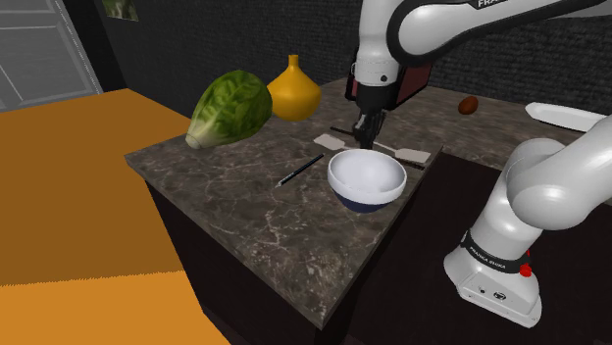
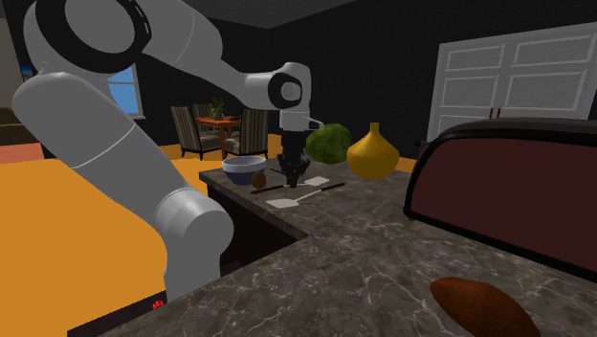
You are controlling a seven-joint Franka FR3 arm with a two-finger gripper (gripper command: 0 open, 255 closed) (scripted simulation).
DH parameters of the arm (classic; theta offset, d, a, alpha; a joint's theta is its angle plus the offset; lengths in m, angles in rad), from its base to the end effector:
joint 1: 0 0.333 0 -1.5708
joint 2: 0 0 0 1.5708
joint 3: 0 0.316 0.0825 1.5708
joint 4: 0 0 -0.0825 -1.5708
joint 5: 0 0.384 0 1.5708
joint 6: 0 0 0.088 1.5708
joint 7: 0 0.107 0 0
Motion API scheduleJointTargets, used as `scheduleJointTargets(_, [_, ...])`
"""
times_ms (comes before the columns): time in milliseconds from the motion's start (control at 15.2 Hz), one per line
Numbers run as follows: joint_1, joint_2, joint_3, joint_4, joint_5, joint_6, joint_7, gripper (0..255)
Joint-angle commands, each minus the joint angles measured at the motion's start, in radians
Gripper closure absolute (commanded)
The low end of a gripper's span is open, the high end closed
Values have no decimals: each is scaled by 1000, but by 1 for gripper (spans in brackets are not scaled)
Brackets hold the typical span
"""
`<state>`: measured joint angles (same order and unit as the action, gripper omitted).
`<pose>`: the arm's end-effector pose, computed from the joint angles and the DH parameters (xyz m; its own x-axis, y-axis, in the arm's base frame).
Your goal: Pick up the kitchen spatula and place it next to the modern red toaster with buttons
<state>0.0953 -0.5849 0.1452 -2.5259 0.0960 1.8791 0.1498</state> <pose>0.3518 0.0957 0.4653 0.9973 0.0319 -0.0661 0.0320 -0.9995 0.0005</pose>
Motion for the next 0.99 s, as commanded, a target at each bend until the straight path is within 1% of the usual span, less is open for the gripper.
scheduleJointTargets(0, [0,-7,-2,18,-1,-26,1,255])
scheduleJointTargets(924, [-4,-18,-14,199,-11,-217,5,255])
